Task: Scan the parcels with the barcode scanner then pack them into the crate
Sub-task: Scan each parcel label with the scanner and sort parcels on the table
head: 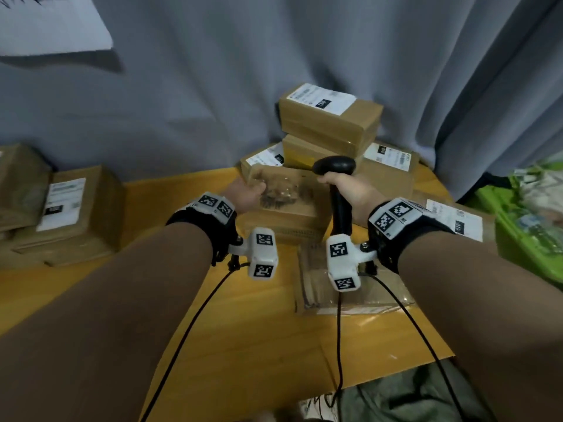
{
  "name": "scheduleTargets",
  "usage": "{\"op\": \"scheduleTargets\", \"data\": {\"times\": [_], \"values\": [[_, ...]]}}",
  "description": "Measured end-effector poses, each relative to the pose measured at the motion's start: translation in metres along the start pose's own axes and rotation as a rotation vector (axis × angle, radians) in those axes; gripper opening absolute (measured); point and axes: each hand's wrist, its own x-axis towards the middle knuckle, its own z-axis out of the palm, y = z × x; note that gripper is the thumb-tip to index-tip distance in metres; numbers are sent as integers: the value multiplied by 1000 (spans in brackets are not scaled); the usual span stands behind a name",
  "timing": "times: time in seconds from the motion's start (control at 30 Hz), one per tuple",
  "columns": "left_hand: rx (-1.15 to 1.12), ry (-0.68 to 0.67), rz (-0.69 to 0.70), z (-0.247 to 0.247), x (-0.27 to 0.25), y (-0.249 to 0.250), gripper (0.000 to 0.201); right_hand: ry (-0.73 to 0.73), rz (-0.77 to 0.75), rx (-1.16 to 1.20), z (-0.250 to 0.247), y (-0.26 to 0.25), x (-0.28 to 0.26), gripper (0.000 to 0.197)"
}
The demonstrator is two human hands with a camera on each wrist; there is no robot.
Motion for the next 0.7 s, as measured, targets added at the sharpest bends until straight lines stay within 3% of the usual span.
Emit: {"op": "scheduleTargets", "data": {"times": [0.17, 0.27, 0.37, 0.43, 0.5, 0.6, 0.7], "values": [[-211, 51, -90, 10, 6, -13, 68, -28, -22, -7, 7, 16, 8, 48], [-341, 103, -228, 1, 1, -27, 88, -29, -4, 92, 8, 20, 8, 58], [-358, 108, -254, -16, -5, -35, 87, -22, -16, 91, 16, 14, -1, 39], [-375, 113, -245, -29, -9, -38, 87, 13, -43, 69, 24, 8, -9, 36], [-402, 141, -222, -41, -12, -39, 82, 19, -58, 79, 32, 8, -12, 45], [-410, 241, -216, -60, -14, -48, 60, 65, -48, 170, 44, 8, -14, 74], [-402, 179, -175, -68, -16, -56, 51, 113, -26, 236, 51, 8, -7, 91]]}}
